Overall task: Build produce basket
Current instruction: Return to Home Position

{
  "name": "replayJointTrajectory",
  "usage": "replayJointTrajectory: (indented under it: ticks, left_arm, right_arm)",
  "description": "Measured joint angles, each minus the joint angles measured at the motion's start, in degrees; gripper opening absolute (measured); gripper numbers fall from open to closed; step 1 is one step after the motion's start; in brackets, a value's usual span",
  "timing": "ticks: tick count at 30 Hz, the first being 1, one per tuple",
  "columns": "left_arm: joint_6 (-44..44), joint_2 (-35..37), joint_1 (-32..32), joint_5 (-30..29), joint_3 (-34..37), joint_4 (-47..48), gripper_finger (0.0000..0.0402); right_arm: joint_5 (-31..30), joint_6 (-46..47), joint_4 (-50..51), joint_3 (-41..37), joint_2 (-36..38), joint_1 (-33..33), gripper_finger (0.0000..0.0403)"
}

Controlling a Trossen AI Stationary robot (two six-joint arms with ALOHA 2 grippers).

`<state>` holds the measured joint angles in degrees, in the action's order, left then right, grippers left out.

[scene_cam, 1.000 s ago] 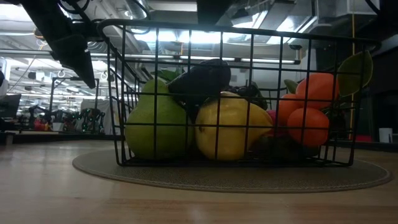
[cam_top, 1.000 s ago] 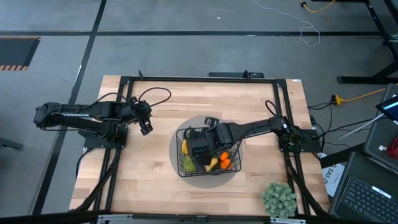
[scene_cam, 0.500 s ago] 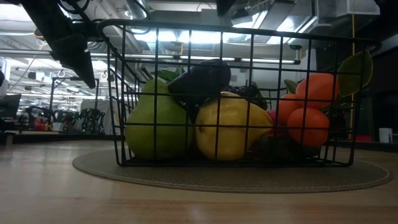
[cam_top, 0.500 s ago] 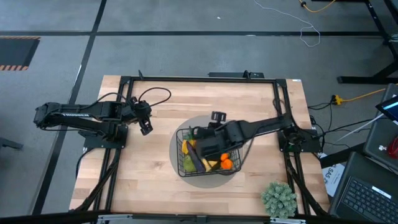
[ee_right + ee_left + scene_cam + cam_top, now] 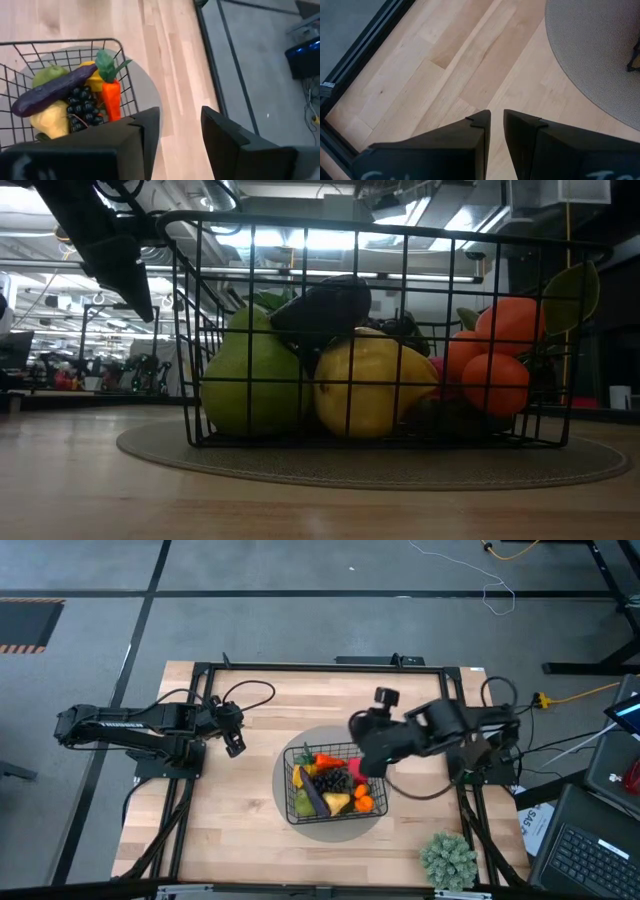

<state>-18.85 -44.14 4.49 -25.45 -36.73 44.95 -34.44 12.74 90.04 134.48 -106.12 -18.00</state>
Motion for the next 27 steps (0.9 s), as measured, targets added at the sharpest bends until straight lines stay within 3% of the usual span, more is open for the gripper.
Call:
replayJointTrajectory:
  ticks: [8,14,21,27]
  left_arm:
    - [0.0,0.0,0.0,0.0,0.0,0.0,0.0041]
    - [0.0,0.0,0.0,-2.1,0.0,0.0,0.0041]
    - [-0.2,0.0,0.0,-2.8,0.0,-2.6,0.0041]
    - [-2.0,-0.2,0.0,-3.0,0.0,-5.8,0.0041]
  right_arm:
    - [0.1,0.8,0.0,-6.5,7.2,0.3,0.0131]
    - [-1.5,6.9,-5.0,-22.0,16.8,0.3,0.0131]
    - [-1.9,6.1,-25.8,-50.0,33.5,0.3,0.0131]
    - [-1.3,4.7,-52.2,-72.5,48.0,0.4,0.0131]
